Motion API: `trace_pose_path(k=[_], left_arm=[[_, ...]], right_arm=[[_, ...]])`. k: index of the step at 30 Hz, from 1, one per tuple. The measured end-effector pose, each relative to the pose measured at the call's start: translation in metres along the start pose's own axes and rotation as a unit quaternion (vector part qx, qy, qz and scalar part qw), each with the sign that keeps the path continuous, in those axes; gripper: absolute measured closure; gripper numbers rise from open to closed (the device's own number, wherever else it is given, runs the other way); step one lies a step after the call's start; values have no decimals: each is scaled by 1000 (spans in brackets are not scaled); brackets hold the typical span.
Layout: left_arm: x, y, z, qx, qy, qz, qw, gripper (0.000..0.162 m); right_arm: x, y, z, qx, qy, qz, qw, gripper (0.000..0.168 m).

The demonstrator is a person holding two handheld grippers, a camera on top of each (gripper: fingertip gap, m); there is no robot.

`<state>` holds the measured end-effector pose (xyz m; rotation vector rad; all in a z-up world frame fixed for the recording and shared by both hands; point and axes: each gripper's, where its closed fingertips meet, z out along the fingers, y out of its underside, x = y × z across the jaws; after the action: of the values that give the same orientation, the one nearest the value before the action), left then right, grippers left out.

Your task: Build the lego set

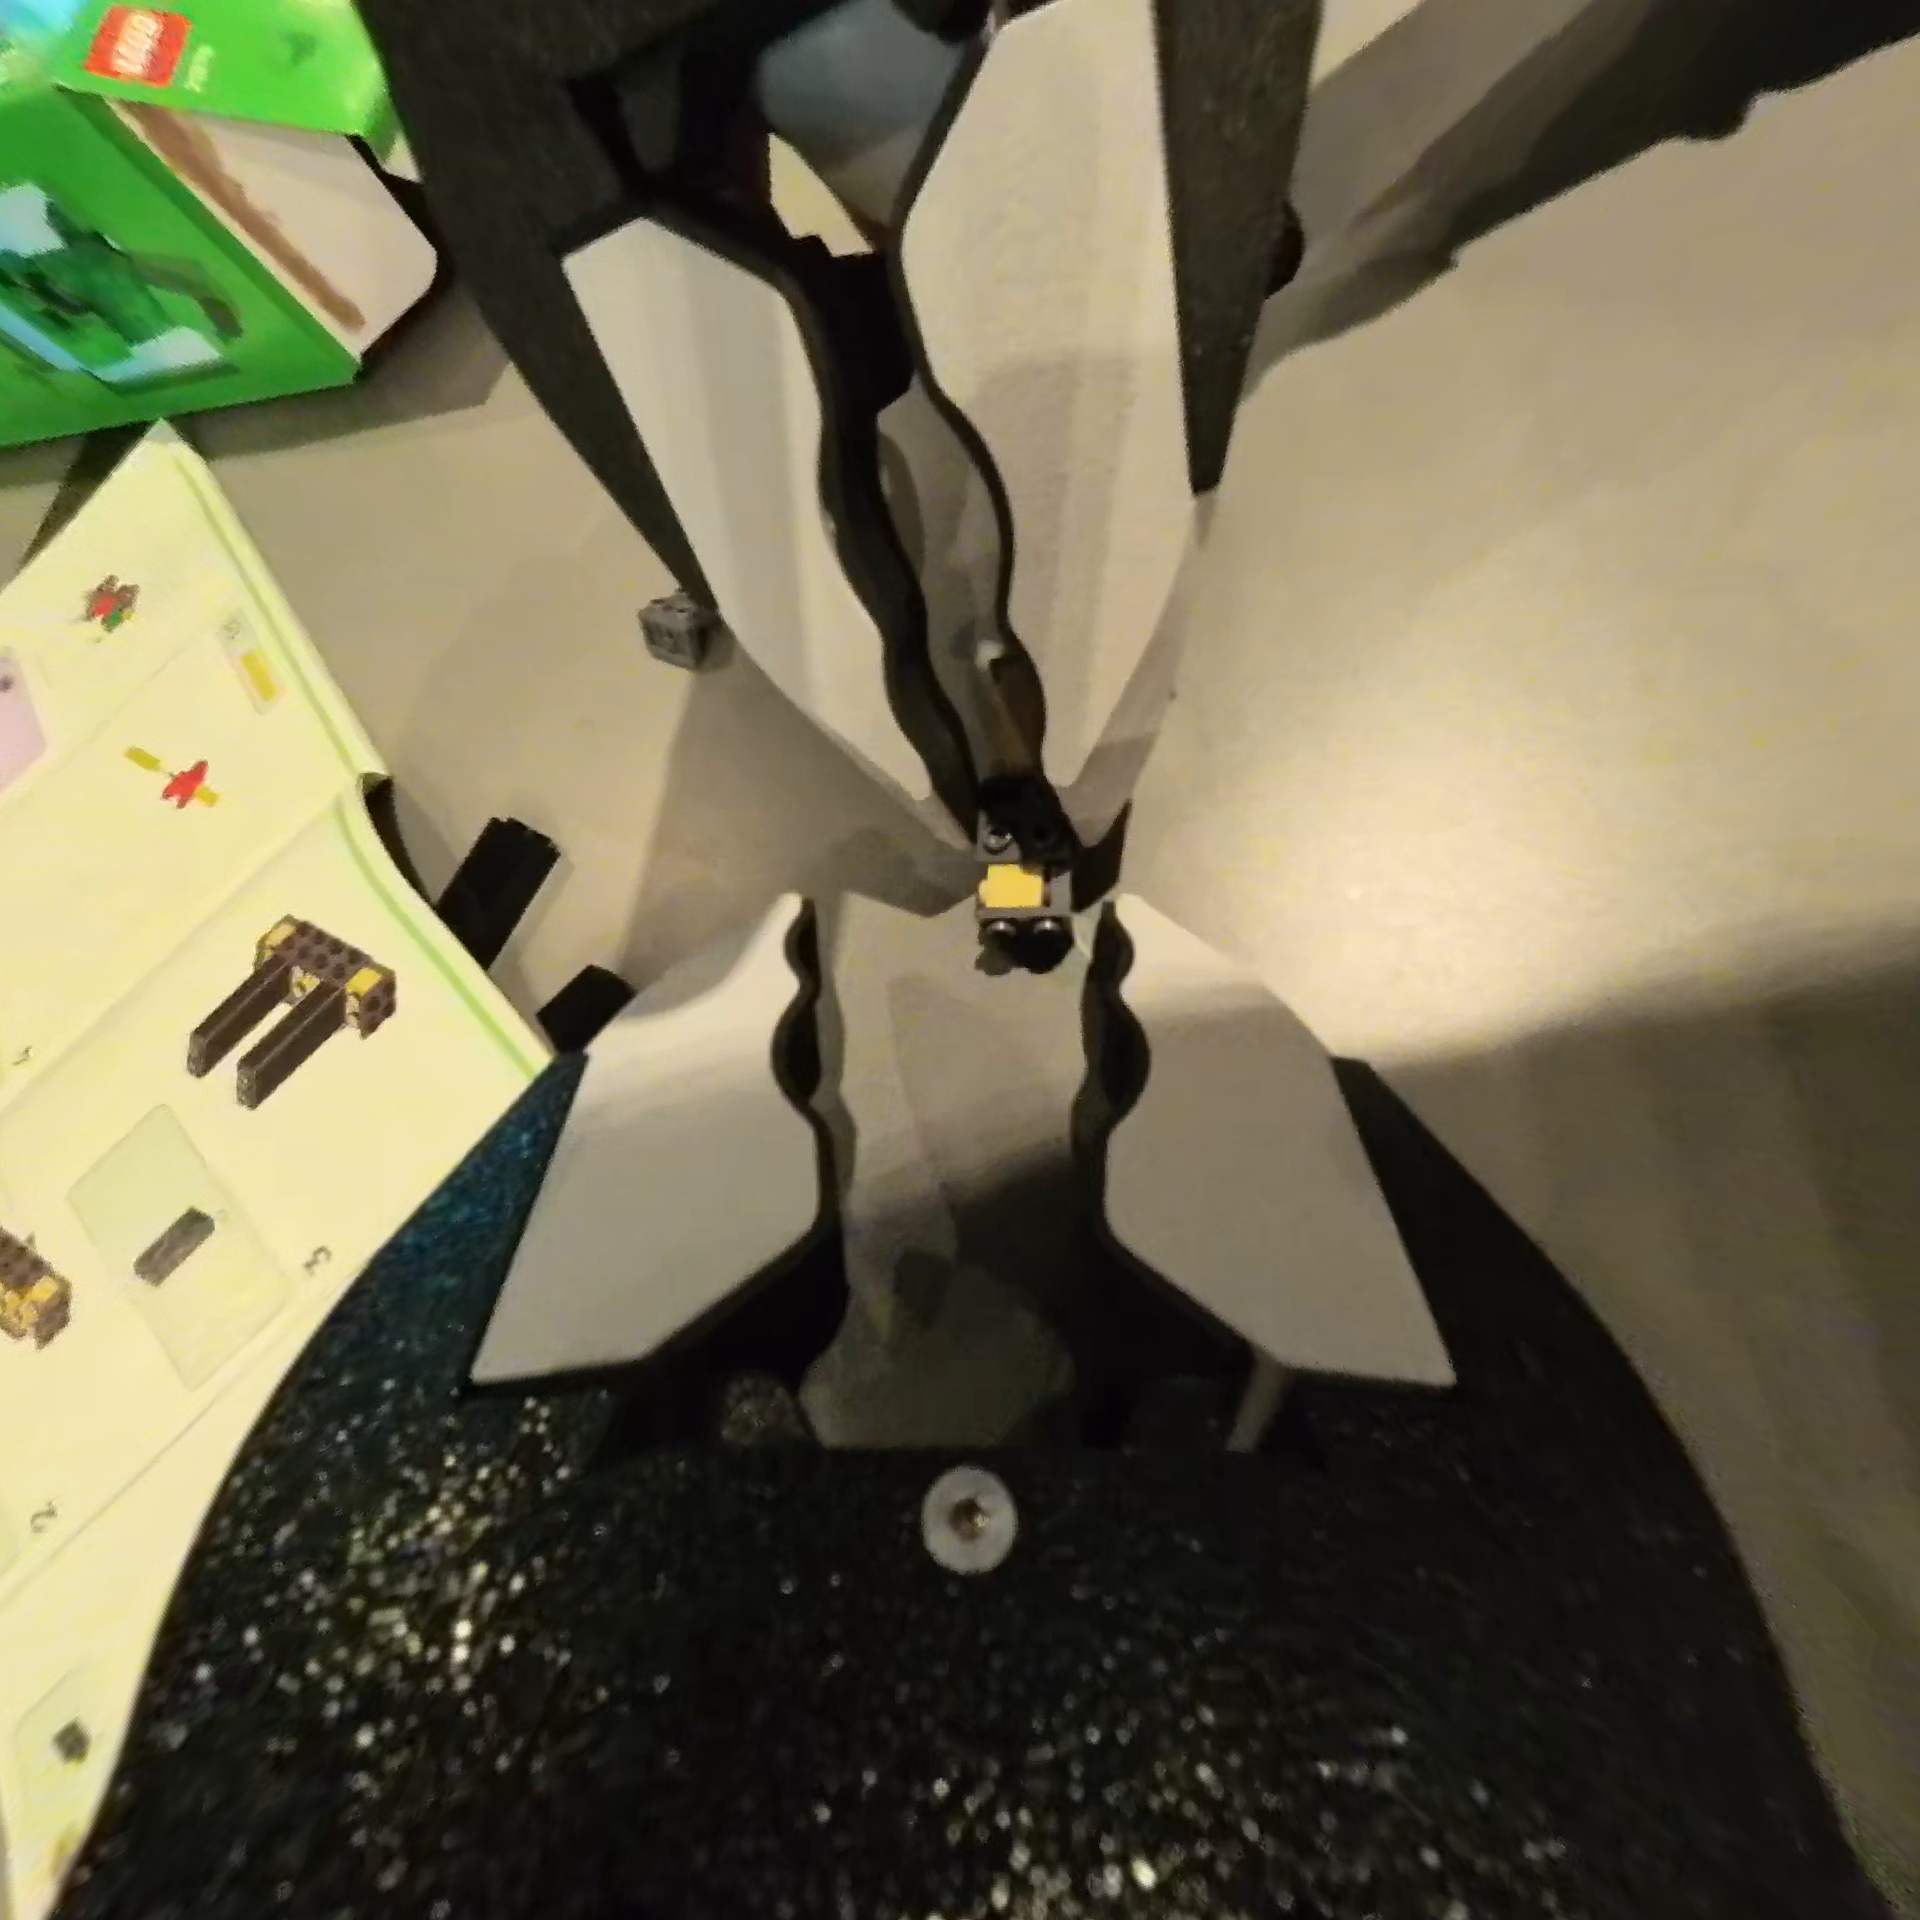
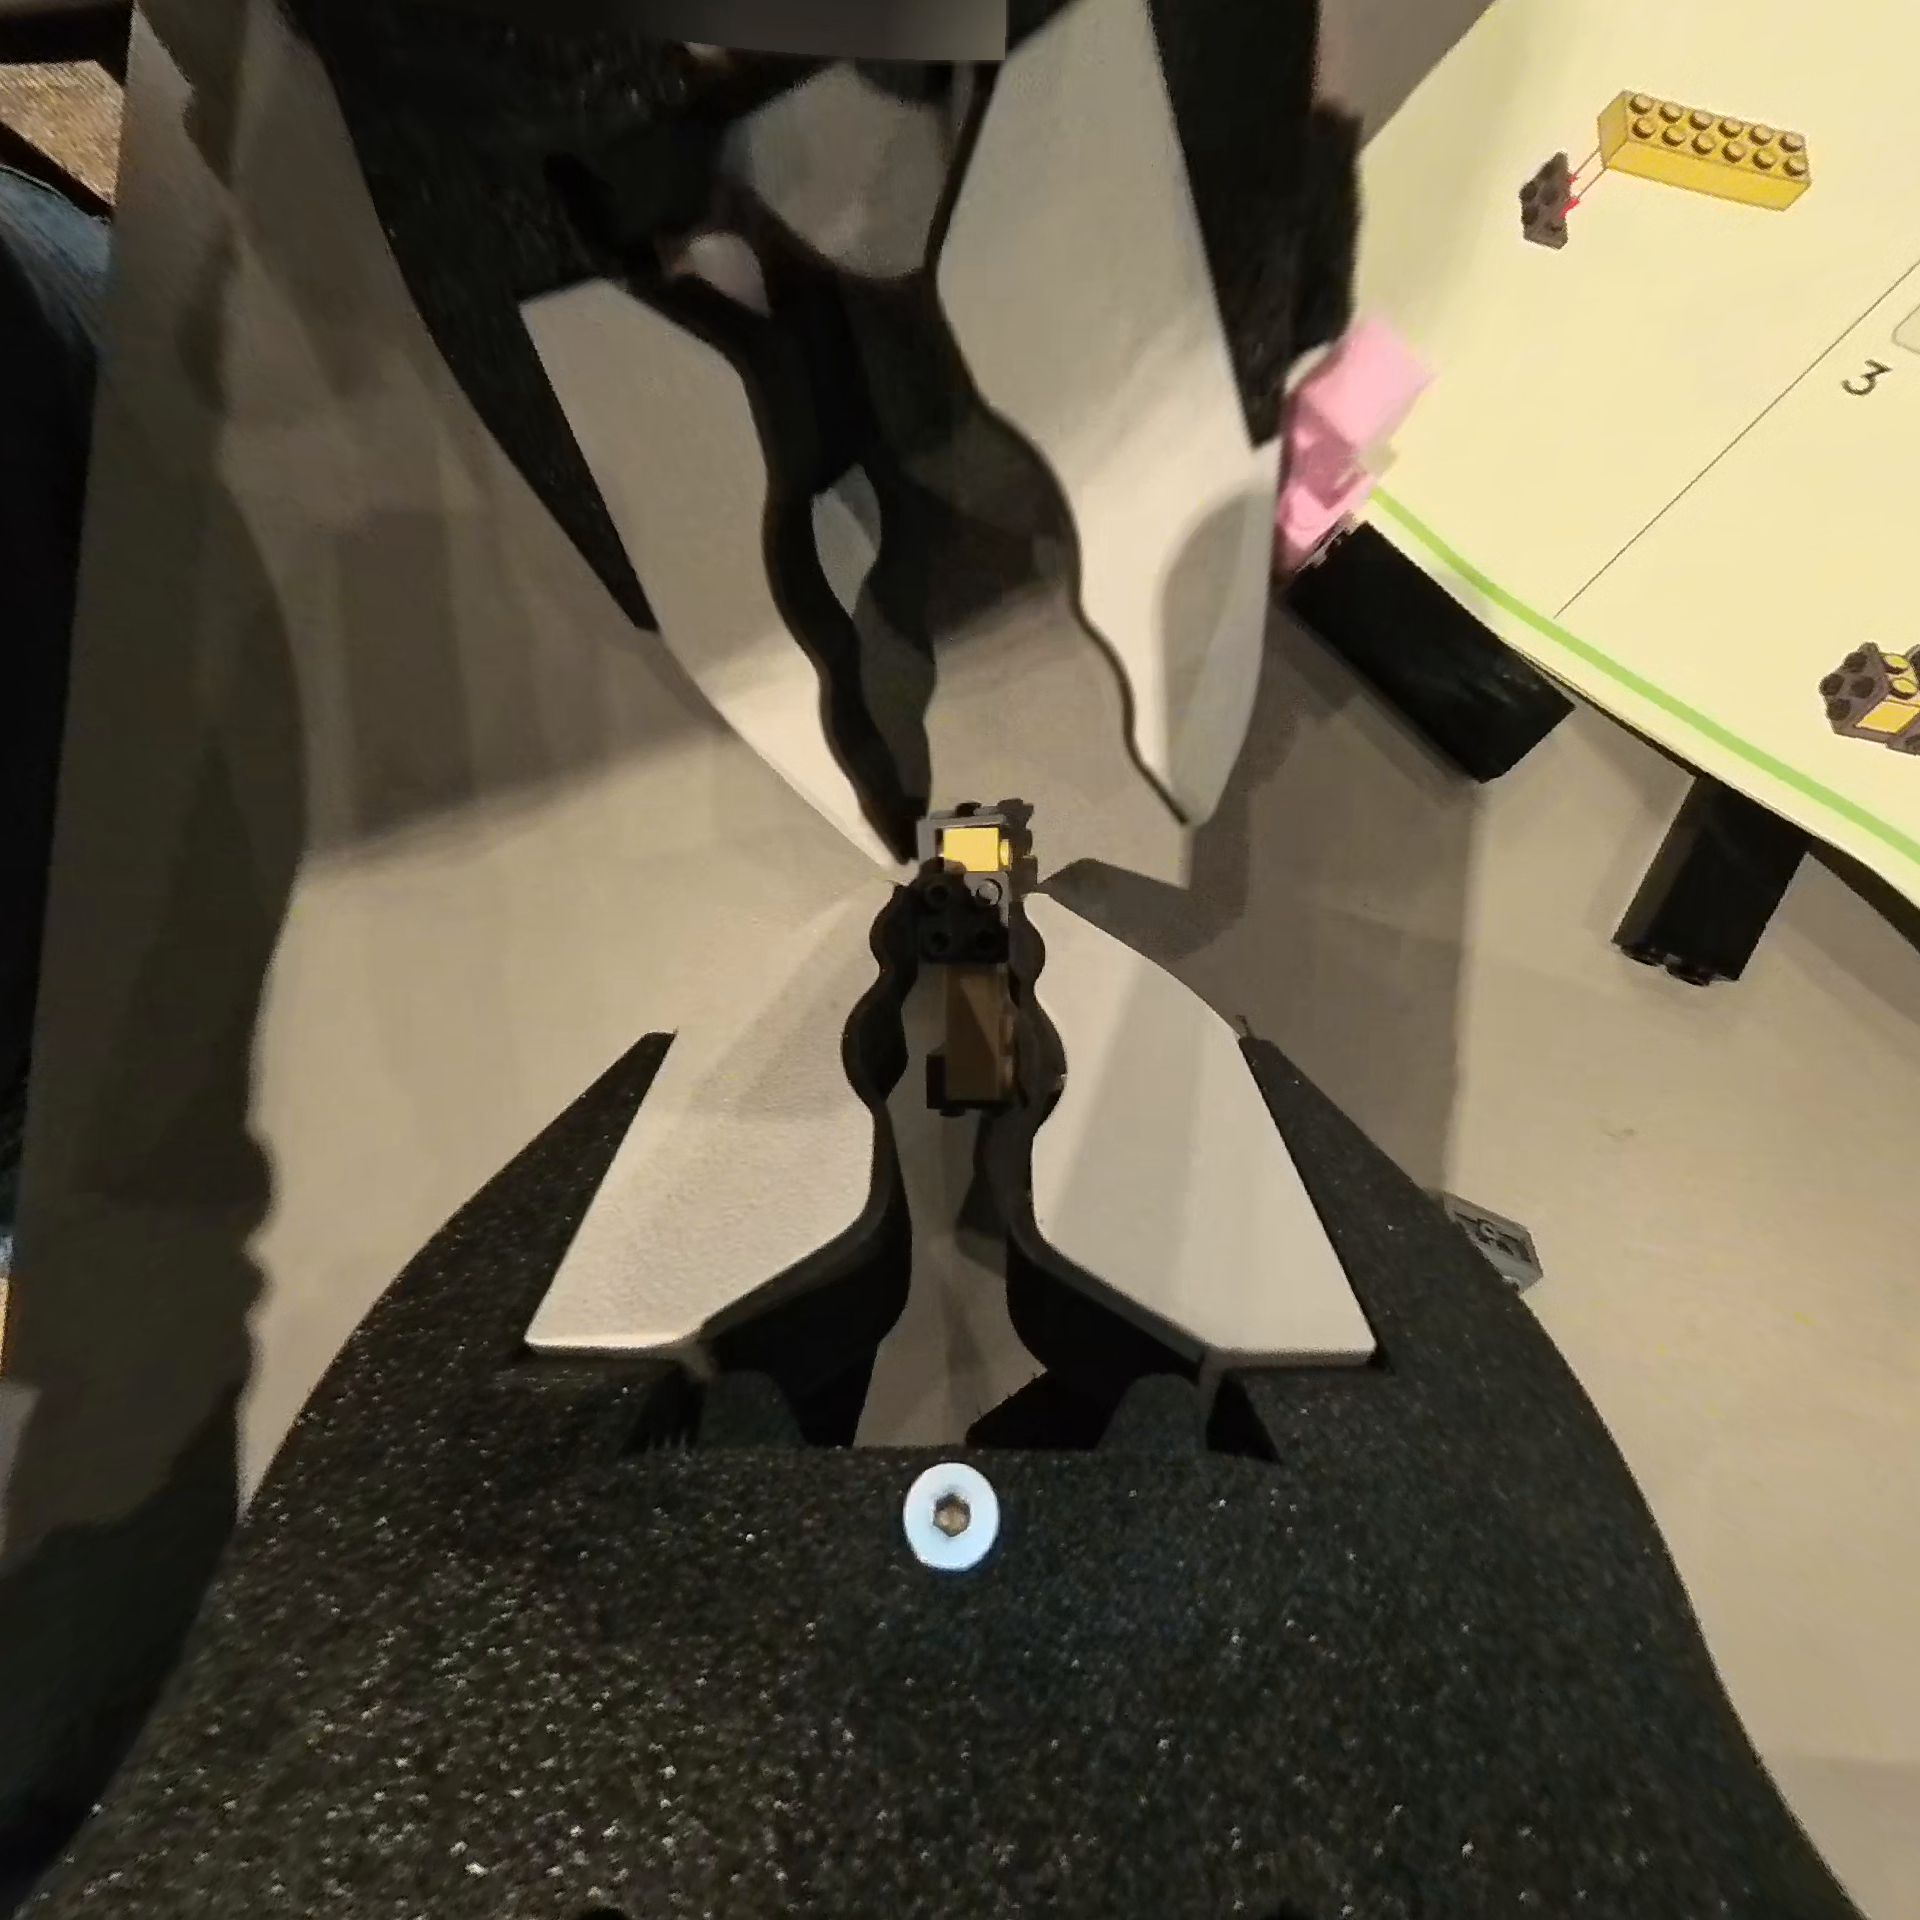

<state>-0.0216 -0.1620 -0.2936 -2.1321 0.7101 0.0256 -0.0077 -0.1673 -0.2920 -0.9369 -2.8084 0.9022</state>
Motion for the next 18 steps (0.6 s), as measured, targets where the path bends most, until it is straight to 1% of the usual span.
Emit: trace_pose_path(k=[2,5,8,10,12,15,18], left_arm=[[3,1,-1,-2,11,13,1000,110],[9,0,-2,8,28,25,999,115],[14,0,-3,16,37,13,999,122],[16,-2,-3,18,27,12,999,130],[18,-2,-1,14,15,22,1000,134],[22,-3,0,9,14,23,1000,142],[24,-4,1,12,23,12,1000,143]], right_arm=[[0,0,0,1,-2,0,1000,152],[-2,0,0,9,-11,-13,1000,152],[-7,0,0,35,-37,-38,998,152],[-11,0,0,56,-55,-44,996,152],[-11,1,-1,69,-63,-39,995,152],[-11,3,-2,71,-56,-49,995,152],[-12,4,-2,73,-50,-66,994,152]])
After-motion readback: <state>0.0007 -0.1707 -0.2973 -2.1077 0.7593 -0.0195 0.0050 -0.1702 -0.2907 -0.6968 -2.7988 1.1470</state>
